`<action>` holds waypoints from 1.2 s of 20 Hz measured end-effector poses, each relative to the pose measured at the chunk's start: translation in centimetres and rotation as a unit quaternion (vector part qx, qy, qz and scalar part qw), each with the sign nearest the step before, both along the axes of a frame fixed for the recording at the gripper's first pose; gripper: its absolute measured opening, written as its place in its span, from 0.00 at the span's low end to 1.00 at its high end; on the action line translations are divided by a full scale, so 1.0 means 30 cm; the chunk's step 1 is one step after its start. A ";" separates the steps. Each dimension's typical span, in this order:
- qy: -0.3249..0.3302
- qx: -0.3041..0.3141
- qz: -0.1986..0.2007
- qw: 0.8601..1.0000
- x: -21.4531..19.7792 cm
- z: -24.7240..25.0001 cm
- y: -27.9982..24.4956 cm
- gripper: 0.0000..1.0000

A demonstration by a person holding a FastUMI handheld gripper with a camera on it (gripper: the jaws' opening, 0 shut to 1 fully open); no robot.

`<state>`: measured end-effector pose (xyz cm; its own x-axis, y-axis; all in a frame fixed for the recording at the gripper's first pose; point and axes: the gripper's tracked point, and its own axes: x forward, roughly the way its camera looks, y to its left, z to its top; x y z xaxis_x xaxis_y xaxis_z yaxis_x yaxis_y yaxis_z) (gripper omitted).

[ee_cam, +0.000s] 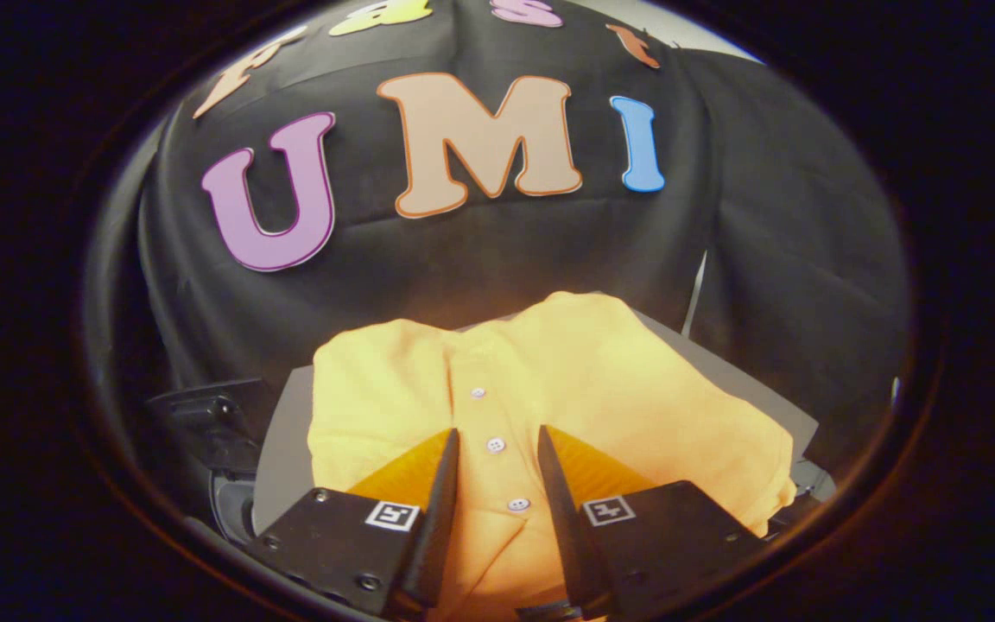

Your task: Put the clothes into the washing machine and then close the washing machine lid.

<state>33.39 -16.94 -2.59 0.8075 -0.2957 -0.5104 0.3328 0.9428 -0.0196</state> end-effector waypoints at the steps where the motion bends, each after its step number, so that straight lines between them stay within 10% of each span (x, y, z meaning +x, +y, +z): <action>1: 0.008 -0.005 0.007 1.000 0.005 -0.010 0.019 0.47; 6: 0.036 -0.029 0.022 0.999 0.005 -0.012 0.031 0.12; 24: -0.097 -0.041 -0.022 0.994 -0.030 0.234 0.089 0.01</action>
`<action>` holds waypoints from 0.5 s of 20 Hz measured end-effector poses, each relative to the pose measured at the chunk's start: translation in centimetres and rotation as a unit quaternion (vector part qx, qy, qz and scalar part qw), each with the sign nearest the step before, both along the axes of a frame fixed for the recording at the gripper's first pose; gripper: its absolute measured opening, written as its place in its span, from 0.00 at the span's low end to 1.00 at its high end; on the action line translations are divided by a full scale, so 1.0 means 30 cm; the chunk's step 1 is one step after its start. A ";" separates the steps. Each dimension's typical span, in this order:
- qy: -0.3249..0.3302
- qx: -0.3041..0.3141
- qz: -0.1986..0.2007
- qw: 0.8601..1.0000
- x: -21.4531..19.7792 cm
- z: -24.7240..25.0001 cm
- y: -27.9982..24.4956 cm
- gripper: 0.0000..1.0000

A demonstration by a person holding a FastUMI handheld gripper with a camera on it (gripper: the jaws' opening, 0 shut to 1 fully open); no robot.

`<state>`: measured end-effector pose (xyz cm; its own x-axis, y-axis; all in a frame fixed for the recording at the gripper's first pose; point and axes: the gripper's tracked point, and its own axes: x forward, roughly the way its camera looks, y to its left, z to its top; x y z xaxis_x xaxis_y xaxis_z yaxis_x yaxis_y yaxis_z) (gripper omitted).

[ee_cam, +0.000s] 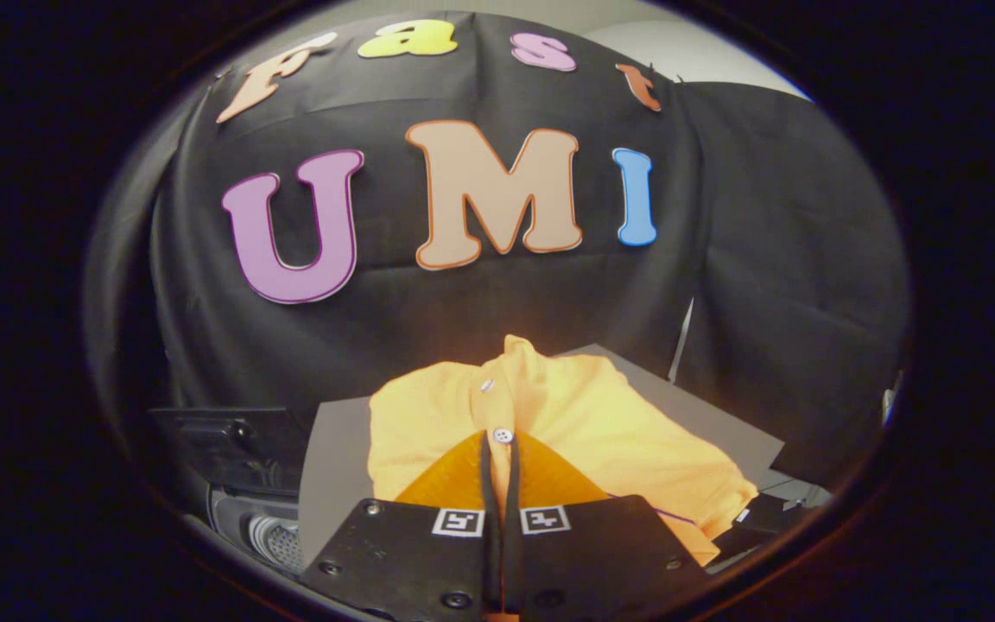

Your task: Put the clothes into the washing machine and then close the washing machine lid.

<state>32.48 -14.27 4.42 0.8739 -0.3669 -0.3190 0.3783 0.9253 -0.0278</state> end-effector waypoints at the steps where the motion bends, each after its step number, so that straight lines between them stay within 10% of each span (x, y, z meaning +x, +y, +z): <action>1: -0.014 -0.002 0.001 1.000 -0.005 0.040 0.018 0.01; 10: -0.074 -0.049 0.038 0.995 -0.021 0.300 0.334 0.01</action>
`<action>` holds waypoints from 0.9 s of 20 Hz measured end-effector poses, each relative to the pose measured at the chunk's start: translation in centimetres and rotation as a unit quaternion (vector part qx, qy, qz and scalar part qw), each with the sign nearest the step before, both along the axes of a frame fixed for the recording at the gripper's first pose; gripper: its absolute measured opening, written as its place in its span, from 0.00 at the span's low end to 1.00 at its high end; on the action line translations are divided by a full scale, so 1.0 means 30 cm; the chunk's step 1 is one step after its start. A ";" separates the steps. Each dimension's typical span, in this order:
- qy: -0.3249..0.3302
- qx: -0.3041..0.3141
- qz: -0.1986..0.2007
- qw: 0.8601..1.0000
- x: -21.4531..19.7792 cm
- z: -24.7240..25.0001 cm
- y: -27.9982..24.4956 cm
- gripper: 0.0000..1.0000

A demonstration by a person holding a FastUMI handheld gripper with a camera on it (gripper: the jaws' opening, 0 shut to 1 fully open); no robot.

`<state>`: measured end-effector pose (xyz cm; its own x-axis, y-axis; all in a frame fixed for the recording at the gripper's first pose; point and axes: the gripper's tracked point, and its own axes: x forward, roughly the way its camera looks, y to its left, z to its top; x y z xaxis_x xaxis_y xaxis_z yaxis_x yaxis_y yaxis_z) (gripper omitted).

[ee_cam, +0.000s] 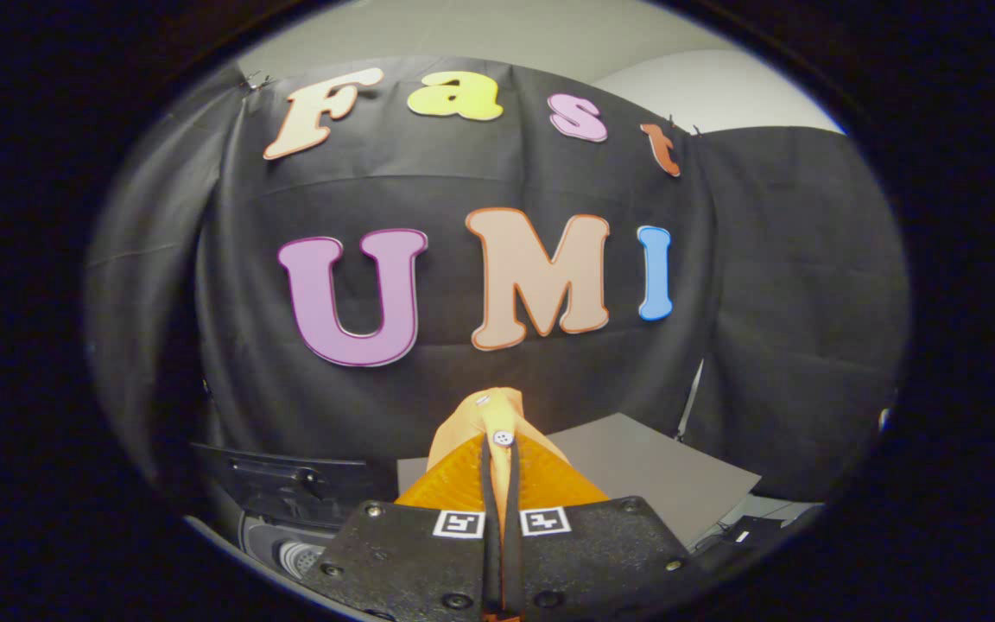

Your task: Put the clothes into the washing machine and then close the washing machine lid.

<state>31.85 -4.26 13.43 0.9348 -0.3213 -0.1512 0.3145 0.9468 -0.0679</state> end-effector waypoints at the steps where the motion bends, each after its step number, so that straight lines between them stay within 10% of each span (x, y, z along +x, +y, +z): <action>1: -0.006 -0.004 0.007 1.000 -0.004 0.023 0.052 0.01; 18: -0.036 0.010 0.110 0.993 -0.003 -0.024 0.822 0.01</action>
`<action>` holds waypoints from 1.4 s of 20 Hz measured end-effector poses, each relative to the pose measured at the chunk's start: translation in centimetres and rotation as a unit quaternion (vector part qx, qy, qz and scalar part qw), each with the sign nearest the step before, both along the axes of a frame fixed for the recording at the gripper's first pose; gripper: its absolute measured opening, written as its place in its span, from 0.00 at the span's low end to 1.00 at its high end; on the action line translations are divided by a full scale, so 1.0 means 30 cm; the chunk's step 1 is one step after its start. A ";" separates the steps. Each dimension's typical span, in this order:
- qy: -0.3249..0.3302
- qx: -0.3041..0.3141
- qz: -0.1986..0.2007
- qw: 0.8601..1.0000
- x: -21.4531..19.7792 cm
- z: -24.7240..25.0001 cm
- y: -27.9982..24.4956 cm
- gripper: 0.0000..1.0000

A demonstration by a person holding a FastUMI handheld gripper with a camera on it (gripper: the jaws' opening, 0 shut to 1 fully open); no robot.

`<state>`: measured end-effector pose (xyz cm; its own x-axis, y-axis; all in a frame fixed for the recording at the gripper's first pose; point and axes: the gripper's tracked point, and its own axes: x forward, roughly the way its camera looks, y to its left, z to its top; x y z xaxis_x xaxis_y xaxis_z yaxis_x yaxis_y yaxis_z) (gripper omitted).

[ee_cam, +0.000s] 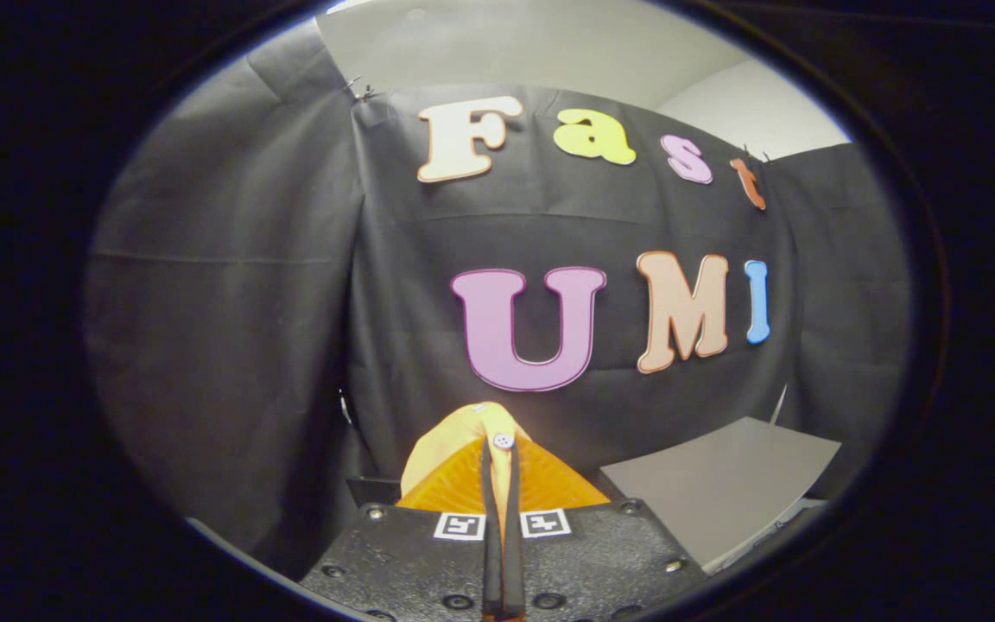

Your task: Put the clothes into the washing machine and then close the washing machine lid.

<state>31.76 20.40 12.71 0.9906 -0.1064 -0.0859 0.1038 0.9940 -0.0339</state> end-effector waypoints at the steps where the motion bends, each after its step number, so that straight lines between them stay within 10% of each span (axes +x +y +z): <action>1: 0.003 -0.001 -0.003 1.000 -0.004 -0.030 0.010 0.01; 28: 0.153 -0.044 0.018 0.987 0.072 -1.112 0.144 0.02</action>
<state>33.92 24.72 -20.63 0.9231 -0.0909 -0.3737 0.0392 0.9889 -0.1436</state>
